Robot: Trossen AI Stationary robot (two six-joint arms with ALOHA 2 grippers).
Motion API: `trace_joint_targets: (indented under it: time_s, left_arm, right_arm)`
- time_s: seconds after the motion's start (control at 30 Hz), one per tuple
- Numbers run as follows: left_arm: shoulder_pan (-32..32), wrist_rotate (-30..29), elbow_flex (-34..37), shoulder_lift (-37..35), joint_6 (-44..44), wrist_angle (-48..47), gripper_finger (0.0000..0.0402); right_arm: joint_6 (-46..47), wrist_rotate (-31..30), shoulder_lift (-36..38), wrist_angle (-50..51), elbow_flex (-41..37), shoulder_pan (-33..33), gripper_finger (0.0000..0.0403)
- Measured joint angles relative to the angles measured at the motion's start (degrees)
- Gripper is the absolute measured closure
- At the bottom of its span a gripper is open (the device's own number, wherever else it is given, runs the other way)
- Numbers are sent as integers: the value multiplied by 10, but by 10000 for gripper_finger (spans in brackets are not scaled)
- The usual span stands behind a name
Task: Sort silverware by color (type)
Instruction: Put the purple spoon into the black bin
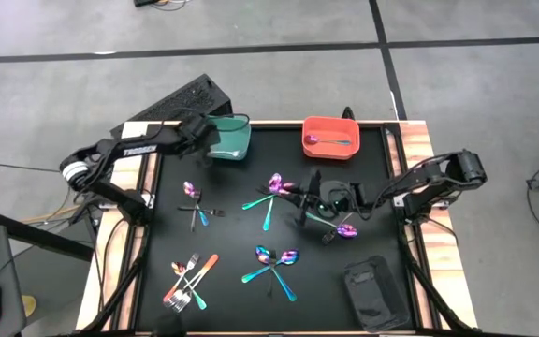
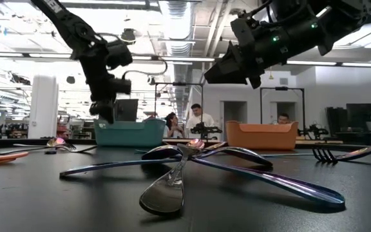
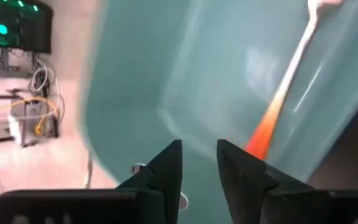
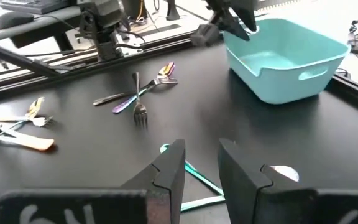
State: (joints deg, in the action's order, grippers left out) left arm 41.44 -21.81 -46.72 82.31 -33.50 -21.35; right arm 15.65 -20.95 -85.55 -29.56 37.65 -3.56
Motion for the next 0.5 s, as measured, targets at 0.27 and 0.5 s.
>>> trace_joint_targets:
  time_s: [0.27, 0.5]
  left_arm:
    - [-62, 92, 0, -142, 158, -29, 313]
    - [-194, 224, 45, -240, 290, -47, 313]
  right_arm:
    - [62, 5, -1, 3, 0, 8, 287]
    - [44, 40, -1, 3, 0, -10, 287]
